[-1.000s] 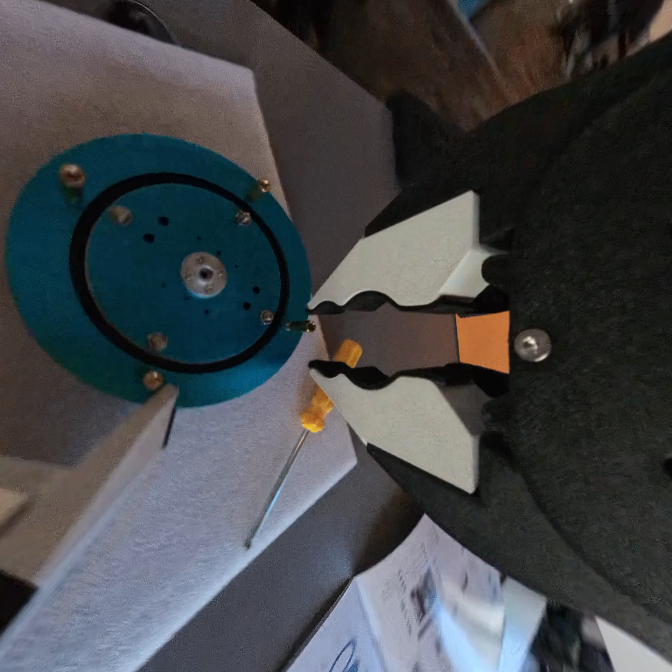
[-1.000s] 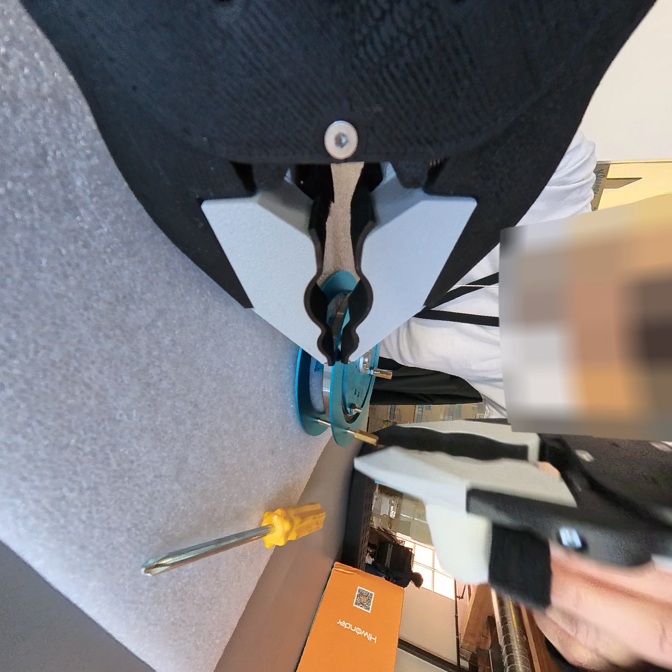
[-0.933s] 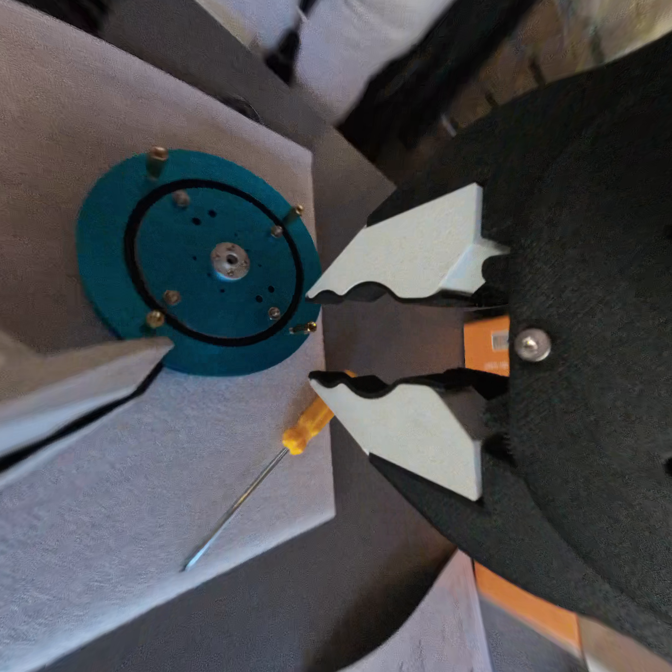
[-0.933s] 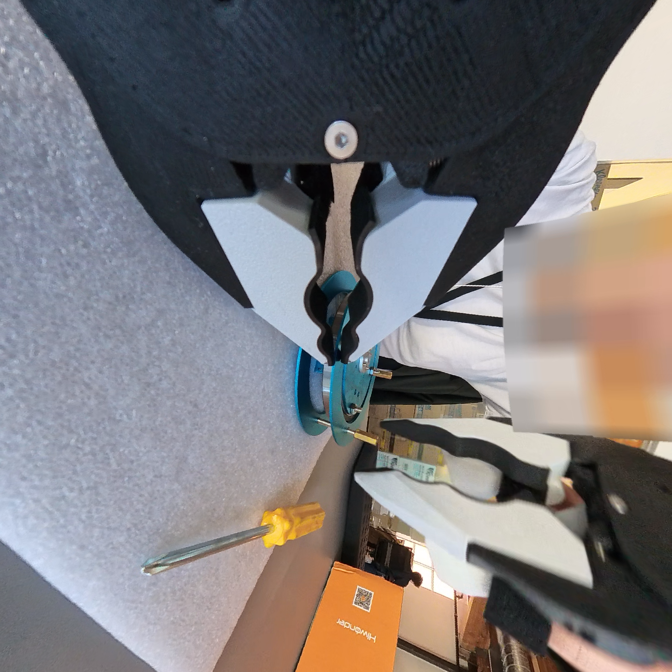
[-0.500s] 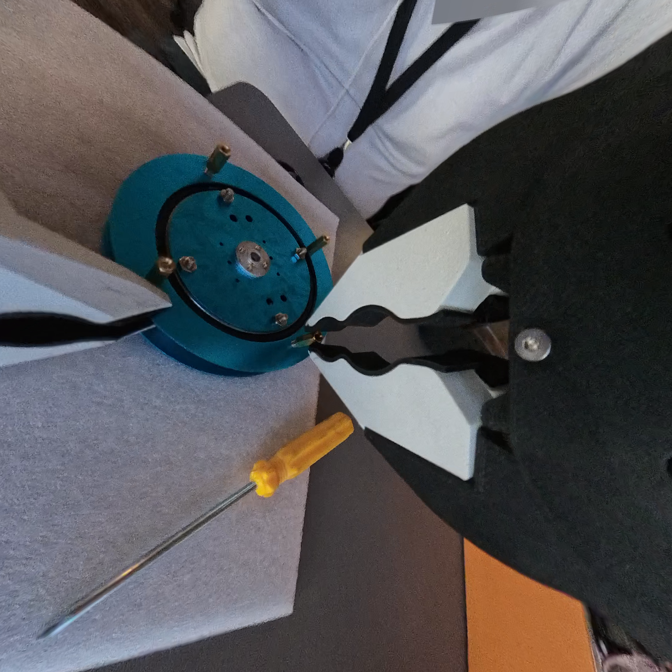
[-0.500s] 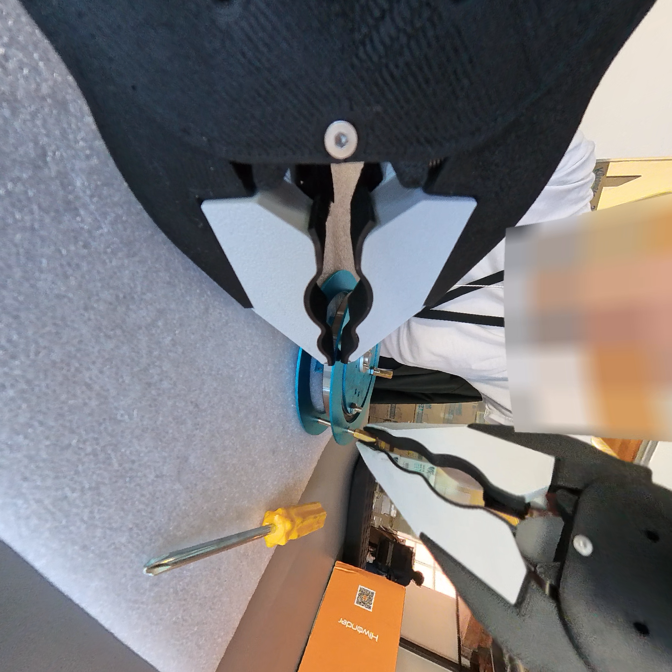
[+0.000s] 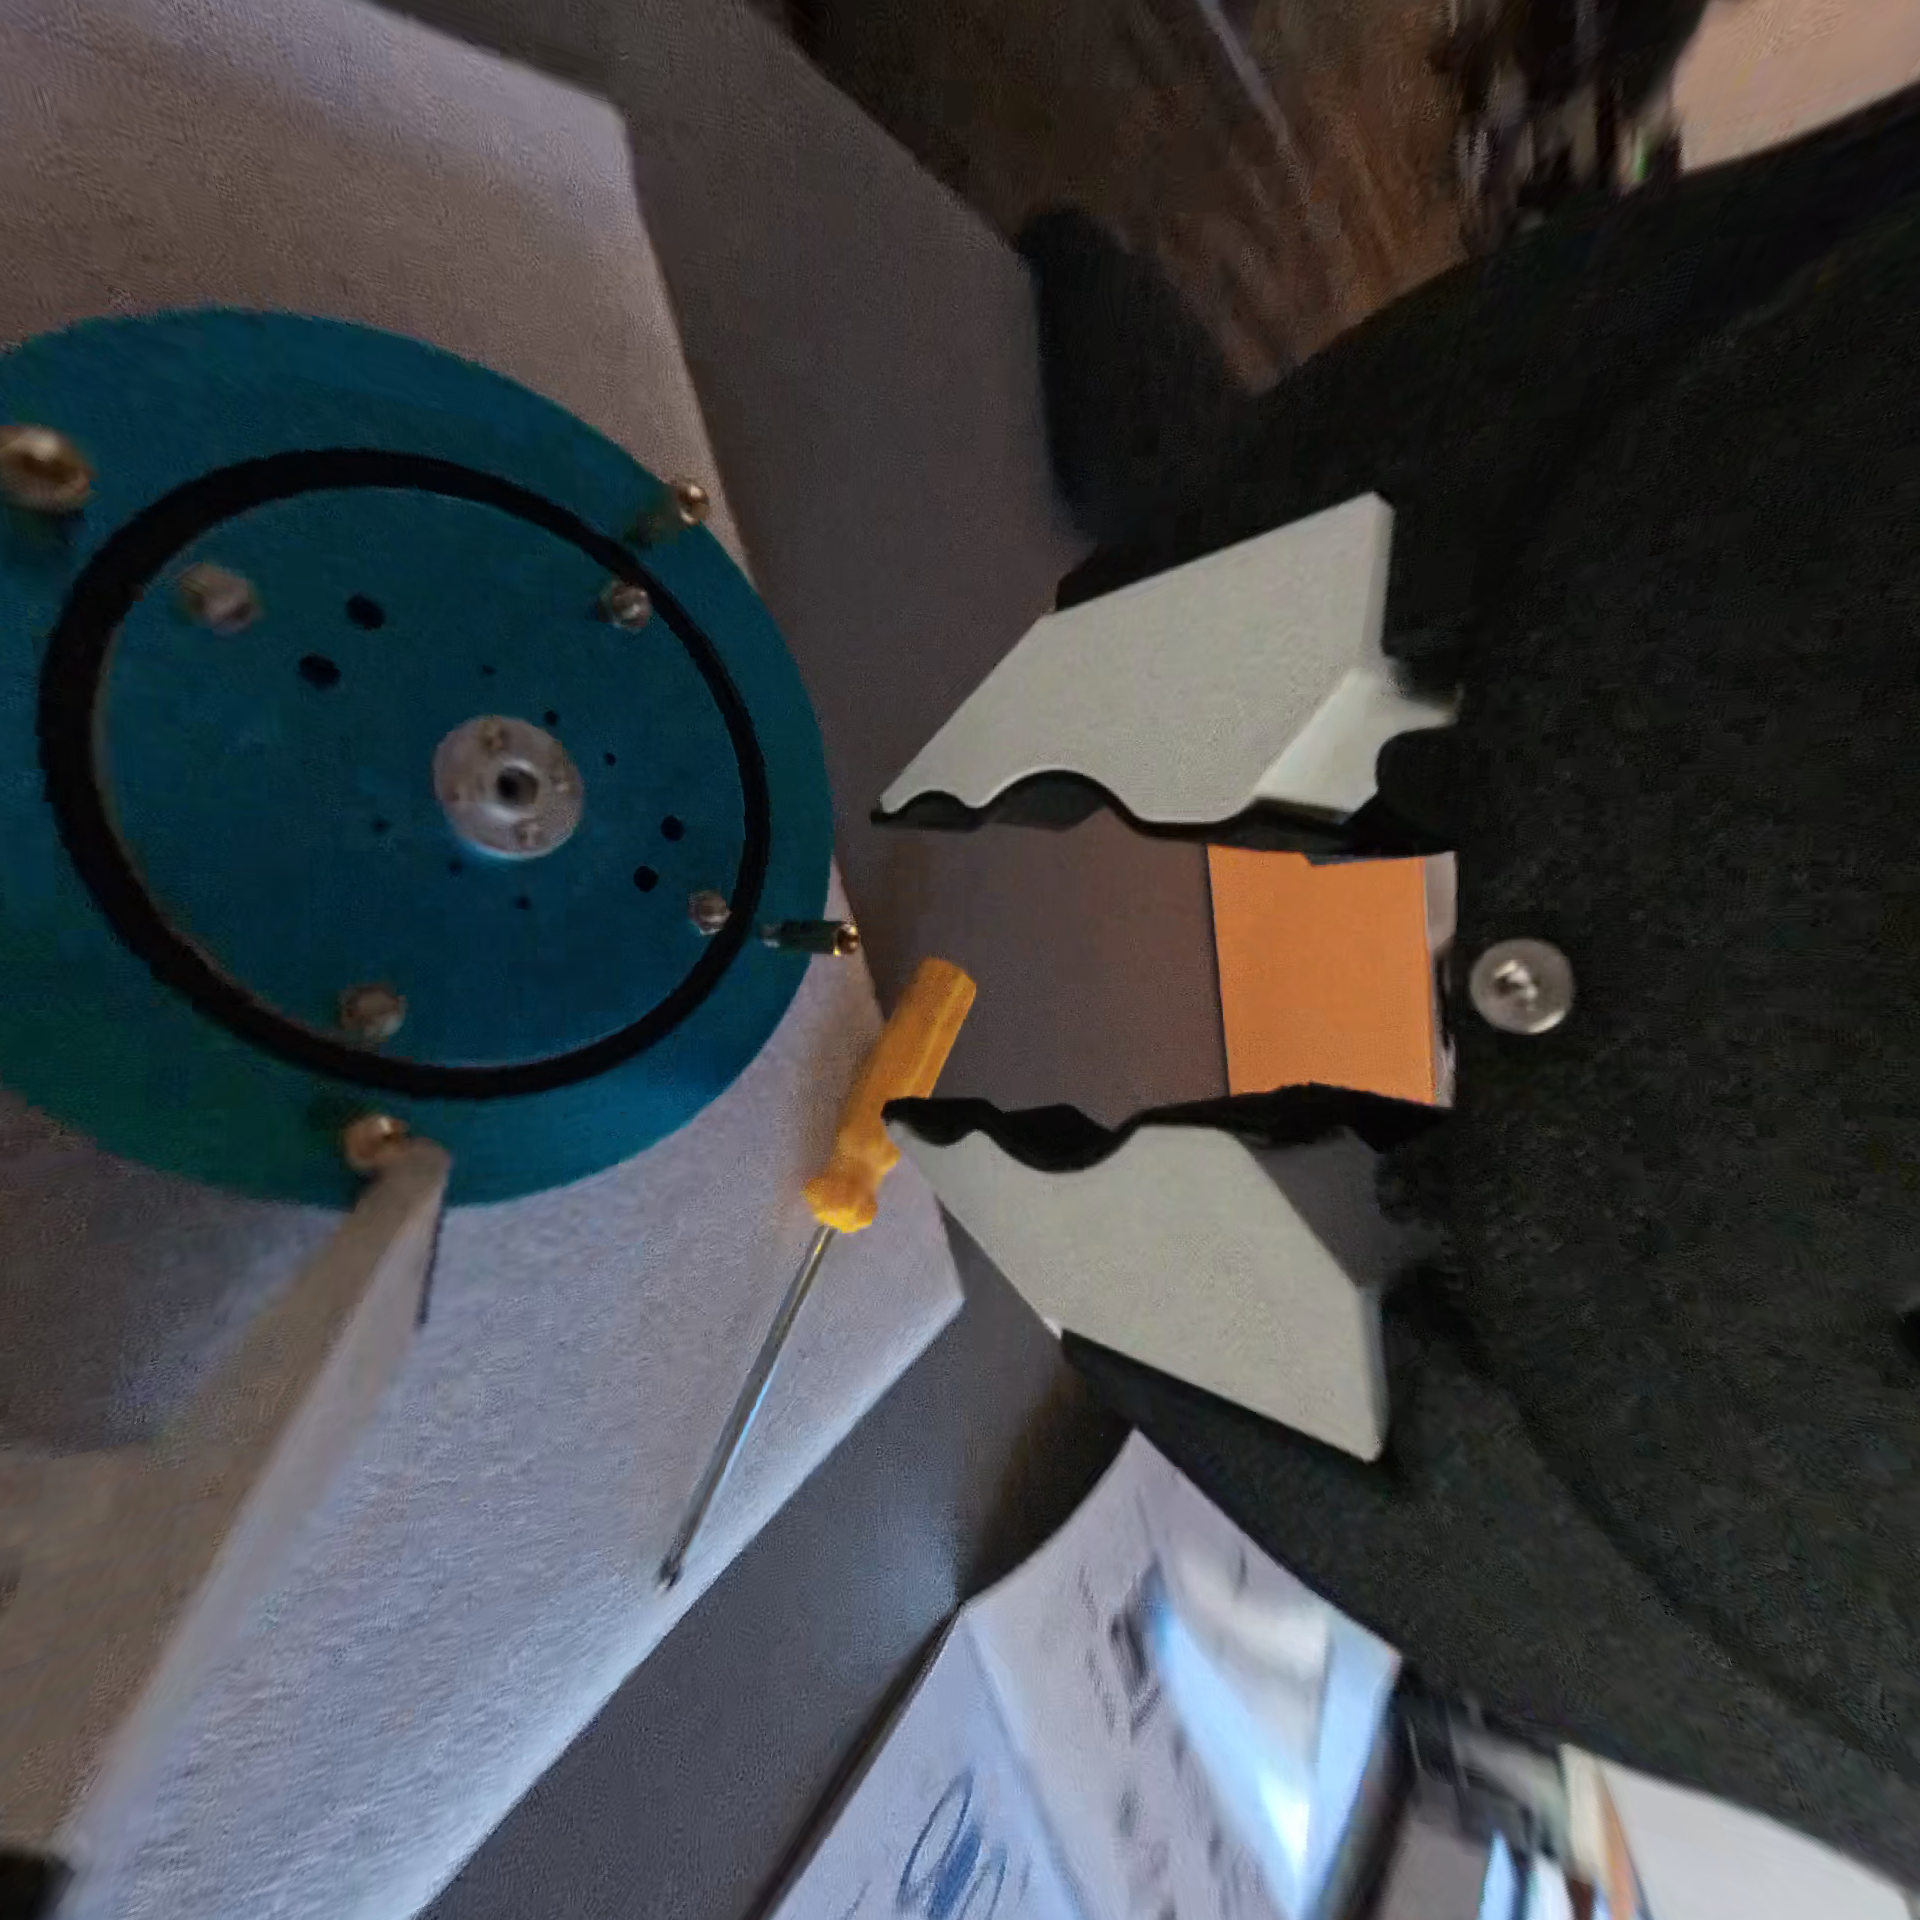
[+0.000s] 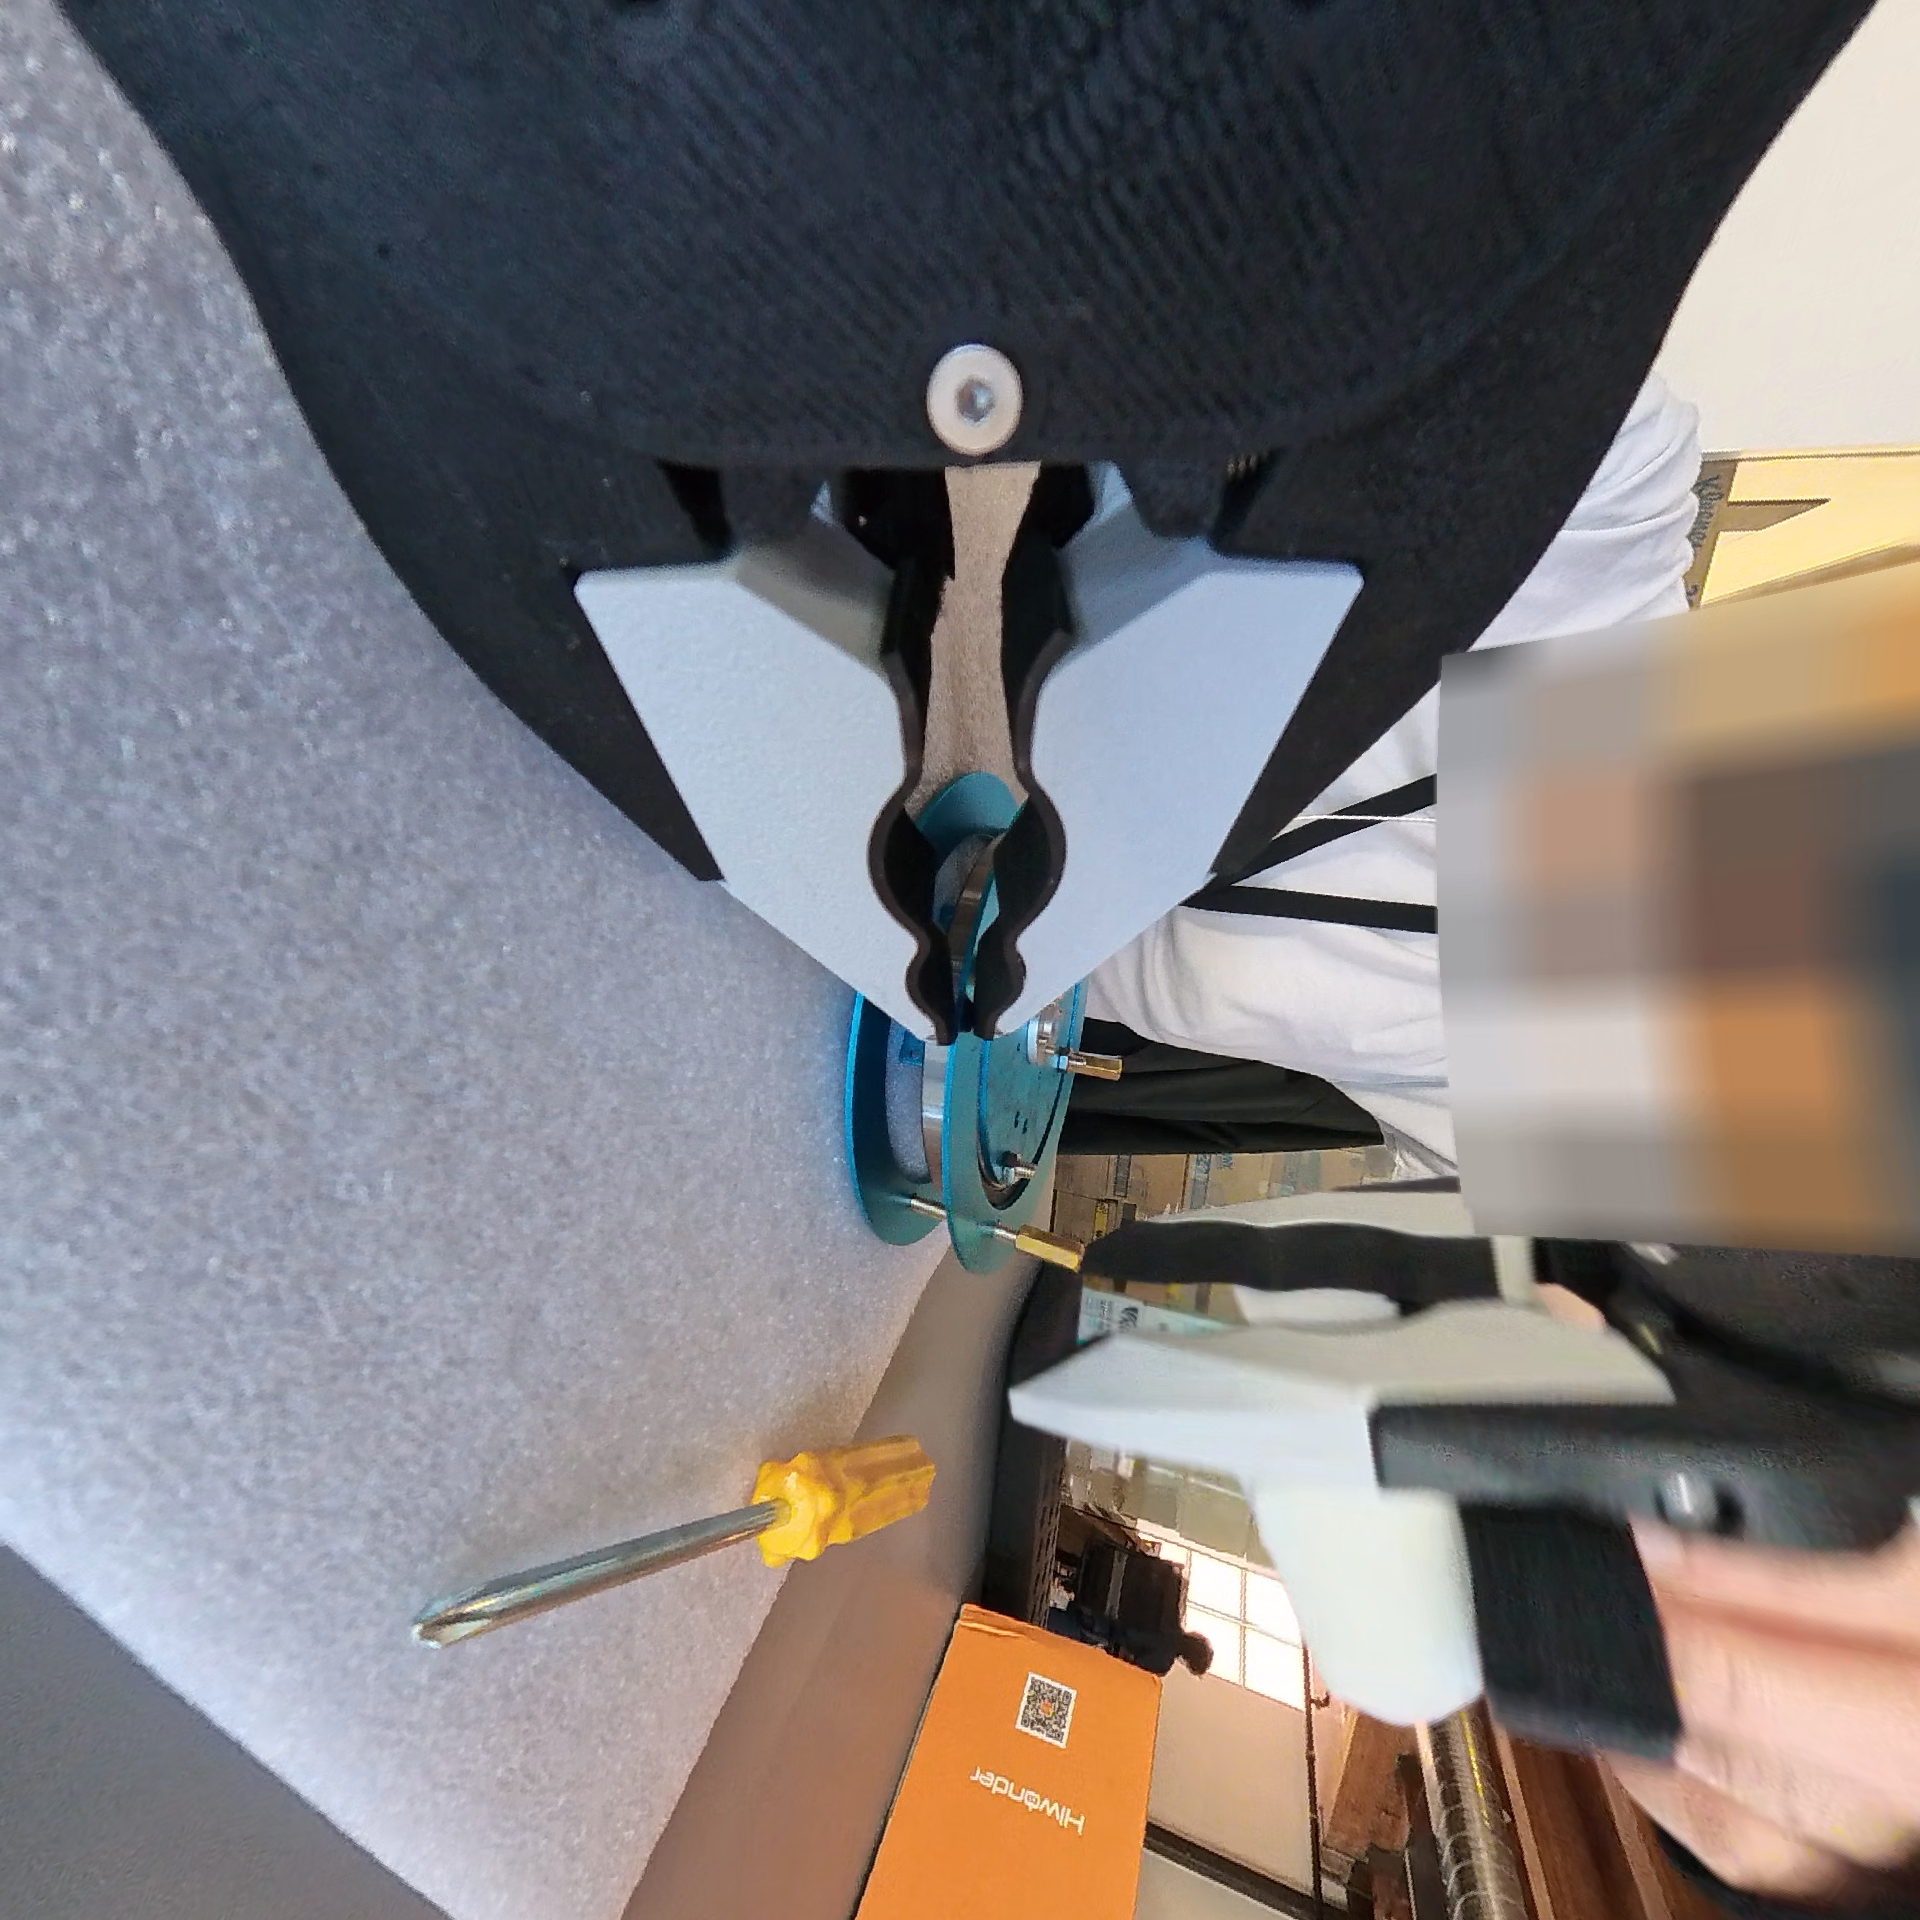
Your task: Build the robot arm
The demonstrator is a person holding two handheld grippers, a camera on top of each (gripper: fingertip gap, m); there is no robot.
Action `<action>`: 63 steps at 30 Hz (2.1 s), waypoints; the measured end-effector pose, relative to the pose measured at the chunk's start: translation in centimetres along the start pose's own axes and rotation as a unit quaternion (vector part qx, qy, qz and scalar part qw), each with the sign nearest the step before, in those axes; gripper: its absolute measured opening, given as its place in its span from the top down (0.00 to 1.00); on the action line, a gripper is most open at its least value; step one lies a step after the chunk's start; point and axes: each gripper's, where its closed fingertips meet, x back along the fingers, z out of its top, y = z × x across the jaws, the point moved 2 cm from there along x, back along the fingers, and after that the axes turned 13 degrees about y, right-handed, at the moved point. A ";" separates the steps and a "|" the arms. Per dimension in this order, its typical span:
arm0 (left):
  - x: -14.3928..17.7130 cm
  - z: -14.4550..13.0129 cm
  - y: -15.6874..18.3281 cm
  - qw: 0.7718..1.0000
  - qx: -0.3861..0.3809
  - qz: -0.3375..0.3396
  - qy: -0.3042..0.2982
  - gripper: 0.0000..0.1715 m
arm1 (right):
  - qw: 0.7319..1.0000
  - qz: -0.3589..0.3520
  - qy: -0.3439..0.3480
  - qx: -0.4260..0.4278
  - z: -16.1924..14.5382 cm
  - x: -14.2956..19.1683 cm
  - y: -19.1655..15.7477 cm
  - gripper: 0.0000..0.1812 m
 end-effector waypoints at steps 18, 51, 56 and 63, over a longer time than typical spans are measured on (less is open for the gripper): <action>-0.6 0.4 0.8 0.978 0.184 -0.100 0.012 0.98 | 1.000 0.002 0.001 0.004 0.0 0.0 0.0 0.99; -1.0 0.5 0.4 0.998 0.008 -0.058 -0.010 0.98 | 1.000 0.002 0.002 0.002 0.0 0.0 0.0 0.99; -0.9 0.7 0.9 0.997 -0.072 -0.039 -0.007 0.90 | 1.000 0.001 0.002 0.001 0.0 0.0 0.0 0.99; 0.7 1.1 0.3 0.933 0.322 -0.153 0.057 0.78 | 1.000 0.003 0.002 0.004 0.0 0.0 -0.1 0.99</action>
